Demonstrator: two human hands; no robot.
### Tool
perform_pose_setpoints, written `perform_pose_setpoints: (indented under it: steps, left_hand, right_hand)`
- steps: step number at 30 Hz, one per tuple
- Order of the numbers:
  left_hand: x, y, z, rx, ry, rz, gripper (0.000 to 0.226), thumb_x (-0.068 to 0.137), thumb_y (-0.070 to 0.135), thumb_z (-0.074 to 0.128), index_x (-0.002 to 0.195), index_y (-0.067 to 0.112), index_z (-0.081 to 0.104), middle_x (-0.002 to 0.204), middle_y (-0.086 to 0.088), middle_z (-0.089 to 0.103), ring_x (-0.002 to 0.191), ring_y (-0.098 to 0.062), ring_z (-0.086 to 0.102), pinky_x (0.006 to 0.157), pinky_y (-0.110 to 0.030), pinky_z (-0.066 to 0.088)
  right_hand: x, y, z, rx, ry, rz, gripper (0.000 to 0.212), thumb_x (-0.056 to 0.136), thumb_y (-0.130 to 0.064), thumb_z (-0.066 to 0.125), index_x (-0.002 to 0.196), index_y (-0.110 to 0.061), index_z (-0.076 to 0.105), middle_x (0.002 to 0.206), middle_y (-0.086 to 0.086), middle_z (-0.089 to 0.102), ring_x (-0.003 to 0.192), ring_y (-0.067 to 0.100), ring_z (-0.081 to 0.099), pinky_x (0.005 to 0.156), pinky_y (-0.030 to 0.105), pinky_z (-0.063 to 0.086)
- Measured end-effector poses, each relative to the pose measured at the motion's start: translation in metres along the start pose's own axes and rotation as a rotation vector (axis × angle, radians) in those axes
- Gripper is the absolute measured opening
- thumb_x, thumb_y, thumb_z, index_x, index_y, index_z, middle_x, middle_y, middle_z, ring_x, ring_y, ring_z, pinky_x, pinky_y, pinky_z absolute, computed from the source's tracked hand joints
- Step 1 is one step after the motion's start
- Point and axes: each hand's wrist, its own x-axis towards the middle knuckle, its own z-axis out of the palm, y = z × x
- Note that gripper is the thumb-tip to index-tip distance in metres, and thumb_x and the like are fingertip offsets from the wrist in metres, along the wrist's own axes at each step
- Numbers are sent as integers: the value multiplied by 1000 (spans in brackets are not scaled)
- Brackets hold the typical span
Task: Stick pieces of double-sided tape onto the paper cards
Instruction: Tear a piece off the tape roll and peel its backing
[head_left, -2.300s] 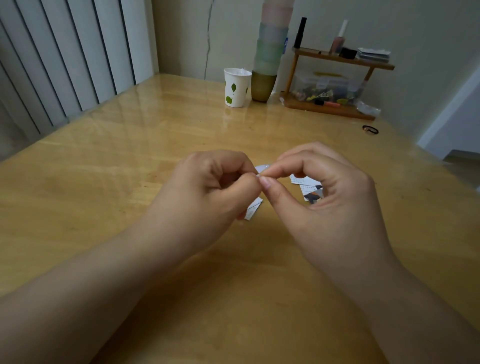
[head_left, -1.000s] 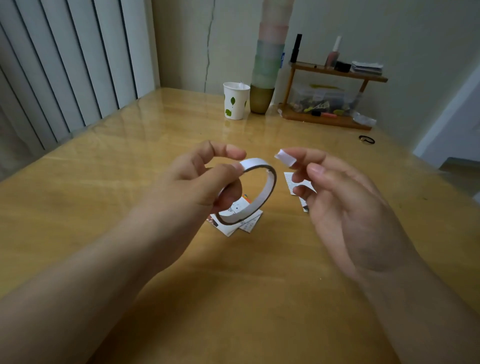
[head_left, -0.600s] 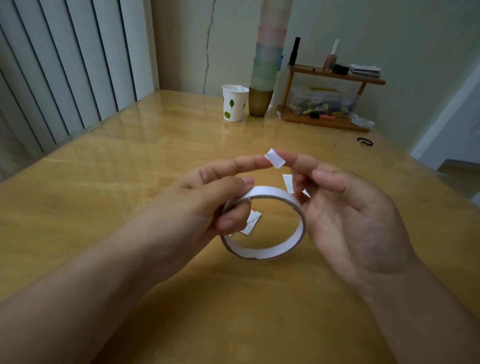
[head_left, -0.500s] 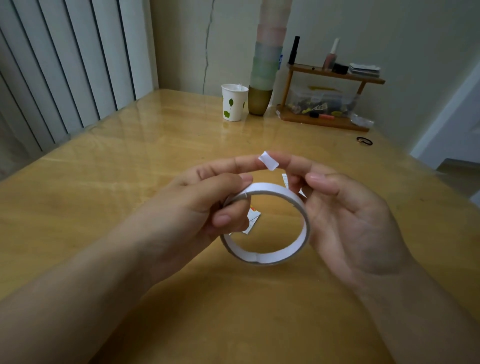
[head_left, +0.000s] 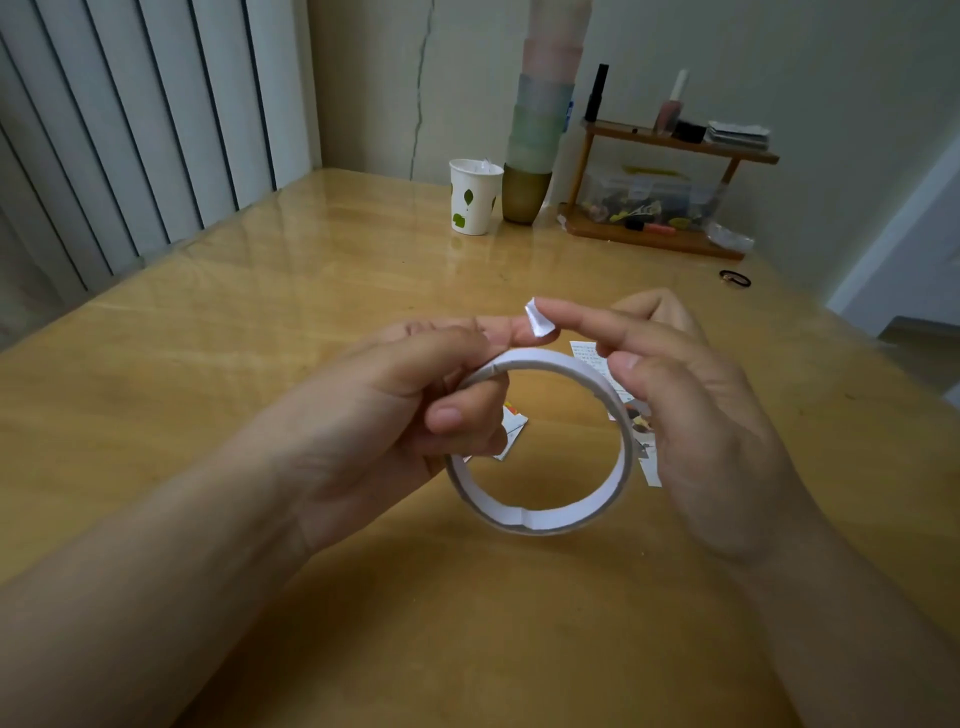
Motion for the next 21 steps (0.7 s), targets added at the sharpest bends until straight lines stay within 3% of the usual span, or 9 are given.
perform_pose_setpoints:
  steps: [7, 13, 17, 21]
  left_hand:
    - [0, 0, 4, 44, 24, -19, 23, 82, 20, 51, 86, 19, 73, 39, 8, 25, 40, -9, 15, 52, -20, 30]
    - [0, -2, 3, 43, 34, -12, 23, 82, 18, 50, 89, 17, 72, 39, 7, 26, 40, -10, 15, 48, -17, 35]
    - [0, -2, 2, 53, 29, -8, 32, 84, 16, 47, 107, 10, 69, 39, 8, 27, 39, -8, 17, 48, -16, 36]
    - [0, -2, 0, 63, 44, 6, 35, 85, 15, 46, 112, 4, 64, 39, 7, 28, 39, -9, 17, 48, -18, 29]
  right_hand:
    - [0, 7, -1, -286, 73, -144, 44, 85, -28, 32, 110, -53, 58, 89, -16, 41, 98, 4, 39, 96, 25, 28]
    - [2, 12, -3, -345, 99, -176, 46, 86, -24, 32, 110, -56, 55, 89, -17, 41, 99, 1, 38, 97, 26, 28]
    - [2, 13, -4, -361, 117, -185, 47, 86, -22, 34, 110, -57, 54, 91, -13, 43, 98, 1, 38, 97, 30, 31]
    - [3, 16, -4, -368, 130, -191, 49, 87, -15, 39, 111, -56, 54, 90, -13, 43, 97, 2, 39, 95, 29, 32]
